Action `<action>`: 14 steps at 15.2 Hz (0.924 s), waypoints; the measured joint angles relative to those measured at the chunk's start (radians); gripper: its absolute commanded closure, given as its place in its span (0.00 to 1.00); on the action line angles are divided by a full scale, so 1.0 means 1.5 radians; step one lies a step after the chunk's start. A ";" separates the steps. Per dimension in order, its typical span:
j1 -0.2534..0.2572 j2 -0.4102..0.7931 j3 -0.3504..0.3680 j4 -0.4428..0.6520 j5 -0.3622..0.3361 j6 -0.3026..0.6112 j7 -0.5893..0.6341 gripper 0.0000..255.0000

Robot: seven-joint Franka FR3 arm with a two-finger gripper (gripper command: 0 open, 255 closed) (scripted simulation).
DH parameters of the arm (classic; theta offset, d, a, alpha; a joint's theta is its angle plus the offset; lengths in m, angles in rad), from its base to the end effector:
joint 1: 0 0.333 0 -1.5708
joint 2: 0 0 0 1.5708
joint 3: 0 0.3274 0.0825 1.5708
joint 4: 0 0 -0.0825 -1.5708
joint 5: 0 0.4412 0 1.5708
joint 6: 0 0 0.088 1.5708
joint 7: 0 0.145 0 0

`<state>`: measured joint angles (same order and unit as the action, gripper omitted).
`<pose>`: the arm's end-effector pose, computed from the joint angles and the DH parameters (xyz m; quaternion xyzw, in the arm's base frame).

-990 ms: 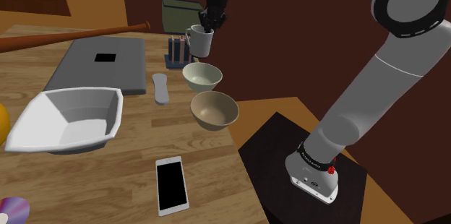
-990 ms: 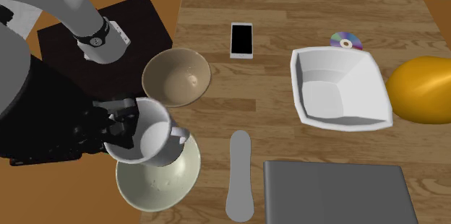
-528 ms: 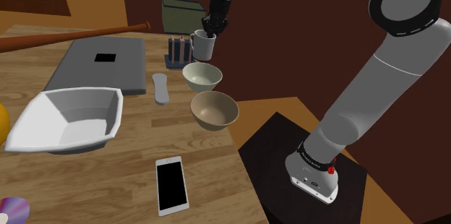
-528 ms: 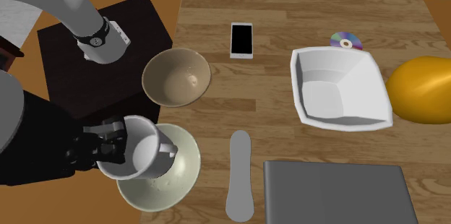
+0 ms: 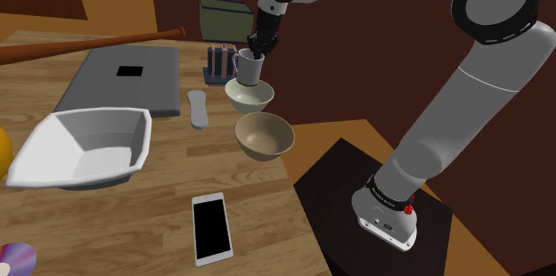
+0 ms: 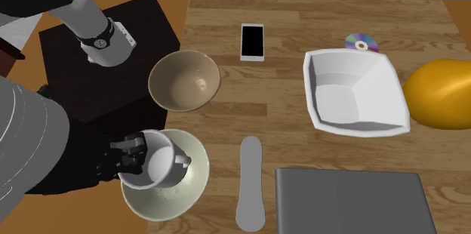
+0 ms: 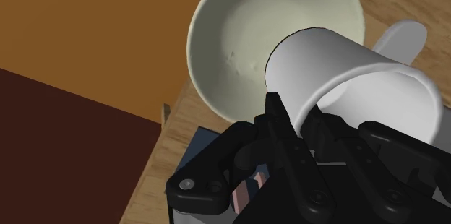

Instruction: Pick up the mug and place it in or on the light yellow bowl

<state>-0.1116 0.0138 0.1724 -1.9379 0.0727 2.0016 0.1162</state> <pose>0.6209 0.0445 0.4317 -0.9982 0.0420 -0.0219 0.0367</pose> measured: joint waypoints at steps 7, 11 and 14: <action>0.001 0.013 0.001 -0.039 -0.001 0.051 -0.002 1.00; 0.001 0.013 0.001 -0.041 -0.001 0.054 -0.002 1.00; 0.001 0.013 0.001 -0.041 -0.001 0.055 -0.002 0.00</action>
<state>-0.1104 0.0337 0.1733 -1.9994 0.0717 2.0834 0.1132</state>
